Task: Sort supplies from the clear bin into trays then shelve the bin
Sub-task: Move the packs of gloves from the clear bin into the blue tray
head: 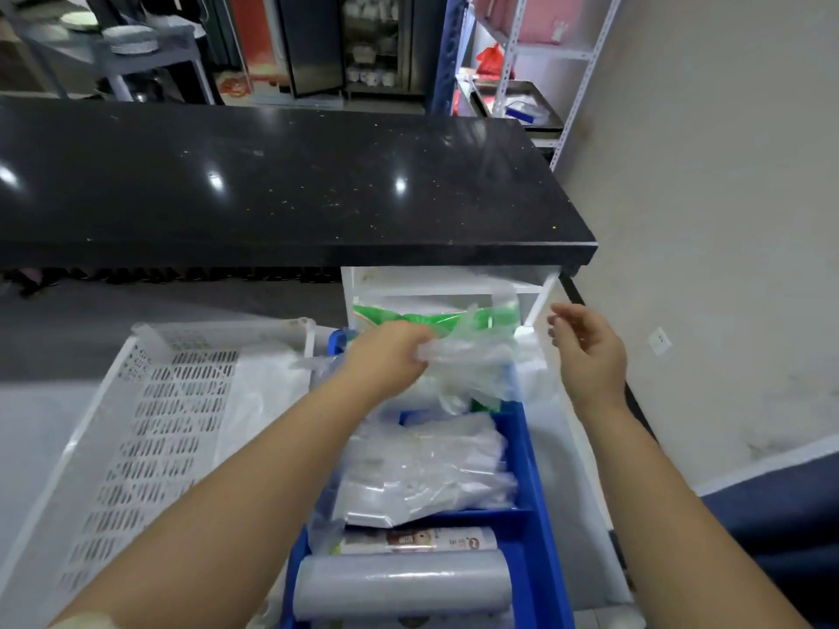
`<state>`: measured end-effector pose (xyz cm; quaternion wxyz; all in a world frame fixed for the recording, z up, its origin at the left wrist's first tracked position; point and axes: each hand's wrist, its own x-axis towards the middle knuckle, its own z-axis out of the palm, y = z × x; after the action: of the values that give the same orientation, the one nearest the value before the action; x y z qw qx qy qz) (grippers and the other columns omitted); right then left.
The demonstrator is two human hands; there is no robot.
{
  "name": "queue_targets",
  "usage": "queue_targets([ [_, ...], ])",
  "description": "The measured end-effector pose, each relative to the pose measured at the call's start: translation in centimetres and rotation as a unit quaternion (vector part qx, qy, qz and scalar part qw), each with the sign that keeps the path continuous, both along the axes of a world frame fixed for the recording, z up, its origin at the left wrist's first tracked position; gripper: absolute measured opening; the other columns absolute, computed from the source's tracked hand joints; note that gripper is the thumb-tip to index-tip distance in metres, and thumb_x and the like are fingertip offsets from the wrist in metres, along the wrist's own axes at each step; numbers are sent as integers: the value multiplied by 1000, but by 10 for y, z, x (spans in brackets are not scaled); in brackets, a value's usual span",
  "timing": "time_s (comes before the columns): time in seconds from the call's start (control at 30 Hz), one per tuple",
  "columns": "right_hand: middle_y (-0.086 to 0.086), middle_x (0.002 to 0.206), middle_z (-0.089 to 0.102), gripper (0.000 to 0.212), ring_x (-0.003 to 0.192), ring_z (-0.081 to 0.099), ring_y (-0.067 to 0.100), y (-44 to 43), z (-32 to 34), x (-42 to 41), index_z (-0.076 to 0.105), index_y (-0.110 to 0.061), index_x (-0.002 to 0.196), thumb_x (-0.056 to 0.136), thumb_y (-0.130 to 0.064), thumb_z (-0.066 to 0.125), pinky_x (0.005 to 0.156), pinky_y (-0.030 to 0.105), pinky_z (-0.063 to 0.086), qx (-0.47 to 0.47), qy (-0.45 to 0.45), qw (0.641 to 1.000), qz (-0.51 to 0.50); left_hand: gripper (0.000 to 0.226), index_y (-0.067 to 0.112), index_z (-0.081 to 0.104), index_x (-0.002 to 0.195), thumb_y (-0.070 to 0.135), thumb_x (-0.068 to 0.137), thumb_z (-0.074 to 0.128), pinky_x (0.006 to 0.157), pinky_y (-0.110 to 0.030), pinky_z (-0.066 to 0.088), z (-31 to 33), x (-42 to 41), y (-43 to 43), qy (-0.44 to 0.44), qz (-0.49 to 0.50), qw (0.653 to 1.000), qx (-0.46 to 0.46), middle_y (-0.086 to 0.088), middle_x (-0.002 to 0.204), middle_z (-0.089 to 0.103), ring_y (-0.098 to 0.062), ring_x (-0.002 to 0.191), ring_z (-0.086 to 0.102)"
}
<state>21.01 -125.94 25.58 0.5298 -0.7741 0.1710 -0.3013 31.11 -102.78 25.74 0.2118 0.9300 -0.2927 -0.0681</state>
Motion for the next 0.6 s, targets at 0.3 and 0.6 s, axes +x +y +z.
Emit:
queue_targets([
  [0.3, 4, 110, 66, 30, 102, 58, 23, 52, -36, -16, 70, -16, 110, 81, -7, 69, 94, 35, 44, -270, 156, 913, 264, 52, 29, 54, 129, 24, 80, 70, 89, -33, 46, -47, -11, -18, 41, -81, 996, 12, 1, 128, 60, -22, 112, 57],
  [0.6, 4, 92, 72, 30, 80, 64, 32, 65, -50, -7, 74, -14, 97, 68, -5, 76, 73, 41, 48, -461, 85, 870, 152, 44, 28, 57, 126, 42, 85, 63, 103, -37, 40, -40, -21, 60, -32, -102, 994, -6, 7, 127, 58, -14, 119, 48],
])
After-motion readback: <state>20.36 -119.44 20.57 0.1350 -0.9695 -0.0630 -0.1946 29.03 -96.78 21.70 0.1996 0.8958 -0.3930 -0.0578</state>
